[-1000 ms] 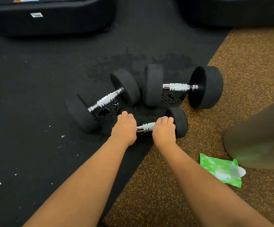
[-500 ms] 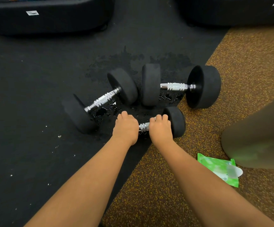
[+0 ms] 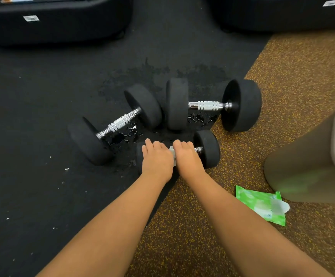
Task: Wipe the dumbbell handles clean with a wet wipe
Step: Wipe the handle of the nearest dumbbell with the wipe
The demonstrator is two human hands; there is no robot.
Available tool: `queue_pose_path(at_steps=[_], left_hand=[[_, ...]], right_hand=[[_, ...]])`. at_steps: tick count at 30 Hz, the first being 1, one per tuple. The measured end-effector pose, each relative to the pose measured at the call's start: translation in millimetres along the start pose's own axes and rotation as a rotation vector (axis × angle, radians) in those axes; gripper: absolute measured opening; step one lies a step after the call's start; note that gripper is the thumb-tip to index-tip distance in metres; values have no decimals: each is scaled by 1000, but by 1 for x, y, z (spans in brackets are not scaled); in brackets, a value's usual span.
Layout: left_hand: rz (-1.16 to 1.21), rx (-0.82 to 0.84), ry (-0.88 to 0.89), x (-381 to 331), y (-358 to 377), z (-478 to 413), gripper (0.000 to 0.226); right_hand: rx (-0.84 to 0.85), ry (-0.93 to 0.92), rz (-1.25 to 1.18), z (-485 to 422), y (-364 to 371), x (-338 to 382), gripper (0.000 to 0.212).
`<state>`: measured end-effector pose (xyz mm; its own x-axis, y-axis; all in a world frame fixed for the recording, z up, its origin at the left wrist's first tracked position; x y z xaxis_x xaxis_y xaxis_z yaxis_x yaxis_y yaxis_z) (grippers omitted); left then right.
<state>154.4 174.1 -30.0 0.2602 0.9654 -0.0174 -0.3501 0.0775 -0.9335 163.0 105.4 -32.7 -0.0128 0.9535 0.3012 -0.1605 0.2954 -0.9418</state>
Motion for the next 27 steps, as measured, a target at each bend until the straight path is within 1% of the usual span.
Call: queue_pose_path(at_steps=[3, 5, 6, 7, 9, 13, 15, 18, 20, 22, 24, 27], left_hand=[[11, -74, 107, -13, 1, -1, 52], [117, -93, 185, -24, 3, -4, 44], [191, -102, 195, -26, 4, -5, 40], [255, -120, 190, -26, 4, -7, 37], [318, -153, 178, -26, 2, -9, 33], [295, -149, 189, -31, 2, -15, 31], [255, -128, 206, -33, 3, -18, 32], [222, -98, 208, -30, 2, -20, 31], [228, -74, 178, -26, 2, -23, 32], [268, -63, 122, -20, 1, -24, 34], [312, -85, 79, -17, -2, -23, 33], [328, -116, 66, -23, -4, -24, 31]], right_hand=[[-2, 0, -48, -3, -2, -4, 16], [29, 19, -107, -3, -4, -9, 11], [45, 42, -147, -3, -6, -13, 9], [53, 62, -186, -3, -8, -17, 9], [62, 82, -221, -3, -14, -23, 19], [75, 46, -113, -1, -22, -25, 22], [9, 9, -80, 0, -32, -27, 26], [-172, -70, -75, 1, -54, -32, 25], [-275, -84, -48, 1, -64, -41, 24], [-313, -64, -42, 0, -68, -55, 25], [-324, -25, -74, 0, -69, -67, 23], [-321, 8, -127, 4, -66, -78, 20]])
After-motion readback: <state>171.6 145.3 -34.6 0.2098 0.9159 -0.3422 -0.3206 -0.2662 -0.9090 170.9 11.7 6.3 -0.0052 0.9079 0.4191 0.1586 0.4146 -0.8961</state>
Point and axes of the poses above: each hand's wrist, its own z-axis away from the middle knuckle, its own y-axis out of the palm, x = y × z, the point moved 10 cm from there along -z, towards the middle knuckle, and after that the axes turned 11 degrees about y, right-handed, at the moved point
